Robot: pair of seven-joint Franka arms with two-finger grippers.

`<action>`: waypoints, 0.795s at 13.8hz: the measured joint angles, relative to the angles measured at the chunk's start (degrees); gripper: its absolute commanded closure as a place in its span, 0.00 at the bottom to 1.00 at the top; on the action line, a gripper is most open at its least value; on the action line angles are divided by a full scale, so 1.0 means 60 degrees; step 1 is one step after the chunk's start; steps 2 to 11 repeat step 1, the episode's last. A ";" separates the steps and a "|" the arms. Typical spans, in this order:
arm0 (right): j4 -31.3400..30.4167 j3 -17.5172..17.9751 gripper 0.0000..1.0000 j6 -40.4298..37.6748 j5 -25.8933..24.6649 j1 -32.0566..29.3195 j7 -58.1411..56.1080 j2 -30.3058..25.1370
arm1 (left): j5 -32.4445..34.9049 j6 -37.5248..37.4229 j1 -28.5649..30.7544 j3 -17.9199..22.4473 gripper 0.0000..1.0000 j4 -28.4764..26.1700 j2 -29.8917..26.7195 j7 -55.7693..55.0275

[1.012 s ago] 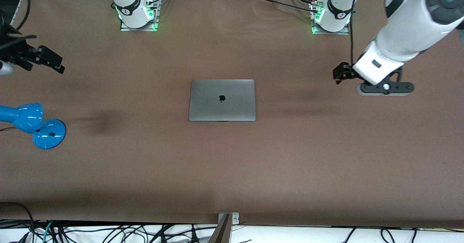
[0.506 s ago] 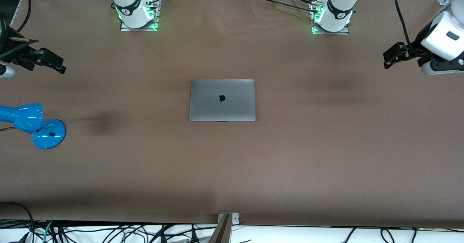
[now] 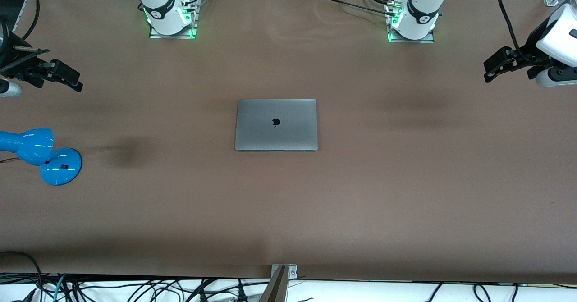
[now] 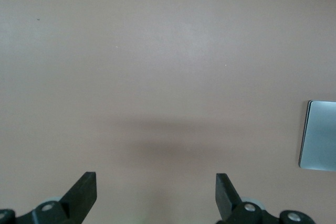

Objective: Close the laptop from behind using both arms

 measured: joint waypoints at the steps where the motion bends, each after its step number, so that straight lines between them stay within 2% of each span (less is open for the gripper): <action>1: 0.0000 0.0000 0.00 0.0000 0.0000 0.0000 0.0000 0.0000 | 0.0000 0.0069 0.0000 0.0015 0.00 0.0072 0.0000 -0.0006; 11: 0.0000 0.0000 0.00 0.0000 0.0000 0.0000 0.0000 0.0000 | 0.0000 0.0069 0.0000 0.0015 0.00 0.0072 0.0000 -0.0006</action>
